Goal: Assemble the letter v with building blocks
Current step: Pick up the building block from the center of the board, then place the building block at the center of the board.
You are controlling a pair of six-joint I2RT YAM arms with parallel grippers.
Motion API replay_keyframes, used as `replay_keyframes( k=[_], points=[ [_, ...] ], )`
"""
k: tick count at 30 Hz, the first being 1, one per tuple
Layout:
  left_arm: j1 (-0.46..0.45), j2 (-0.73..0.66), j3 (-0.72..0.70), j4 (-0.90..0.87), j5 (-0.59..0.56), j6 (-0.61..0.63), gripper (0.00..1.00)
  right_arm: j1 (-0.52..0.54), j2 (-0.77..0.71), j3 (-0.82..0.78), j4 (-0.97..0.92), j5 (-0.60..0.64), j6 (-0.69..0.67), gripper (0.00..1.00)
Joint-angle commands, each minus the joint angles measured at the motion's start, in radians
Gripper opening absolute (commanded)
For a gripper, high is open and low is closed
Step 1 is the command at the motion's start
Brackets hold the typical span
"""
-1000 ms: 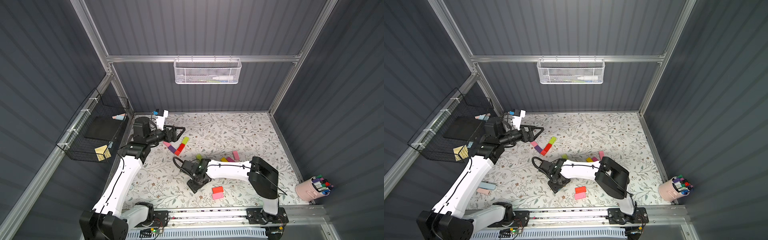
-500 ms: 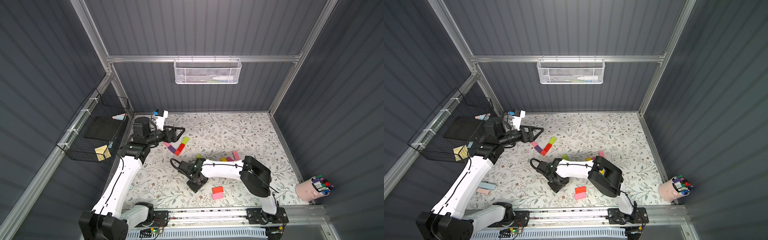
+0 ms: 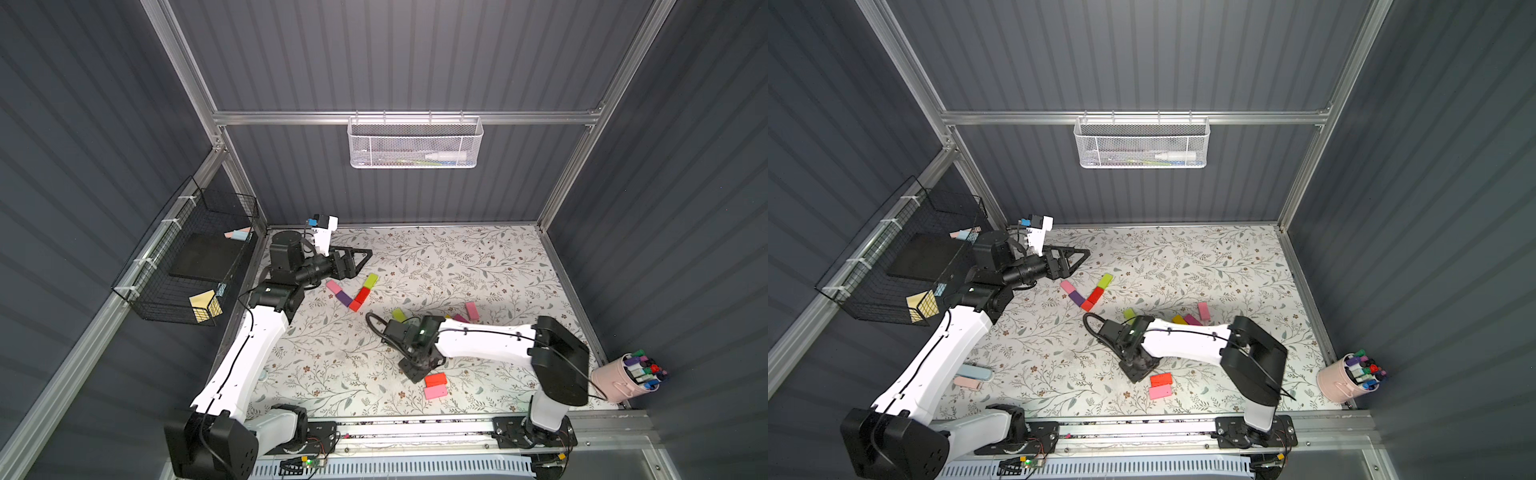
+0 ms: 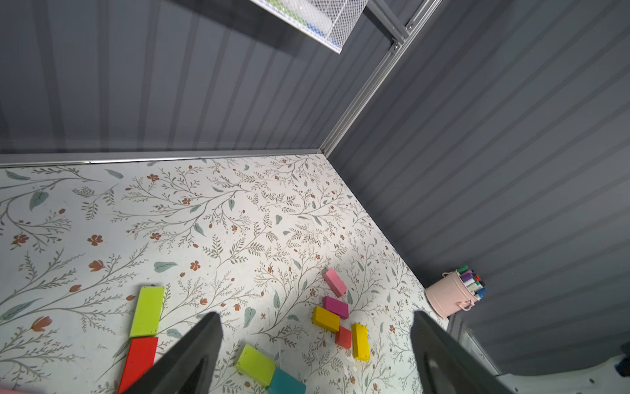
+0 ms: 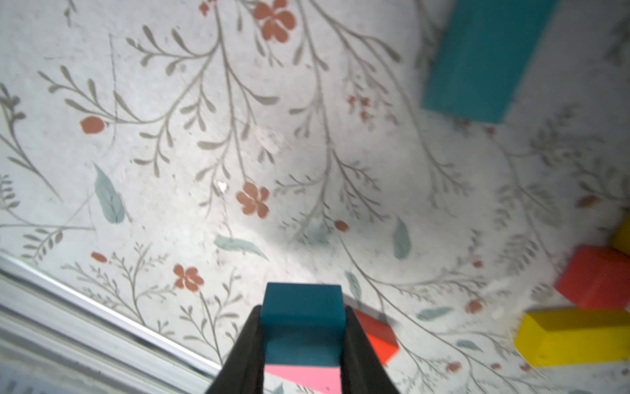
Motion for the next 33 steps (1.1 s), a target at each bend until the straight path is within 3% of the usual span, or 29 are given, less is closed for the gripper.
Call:
replay_keyframes(
  k=[1,5,8,33],
  points=[
    [-0.075,0.033,-0.022,0.097,0.017,-0.042,0.88,-0.036,-0.045,-0.037,-0.009,0.05,-0.053,0.16],
    [-0.164,0.111,0.045,0.042,-0.046,0.011,0.88,-0.079,-0.032,-0.047,0.009,0.043,-0.107,0.15],
    [-0.164,0.103,0.061,0.044,-0.102,0.005,0.9,-0.106,-0.006,-0.044,0.028,0.05,-0.132,0.15],
    [-0.164,0.192,0.117,0.027,-0.086,0.042,0.91,-0.185,0.133,-0.02,0.165,-0.04,-0.257,0.24]
  ],
)
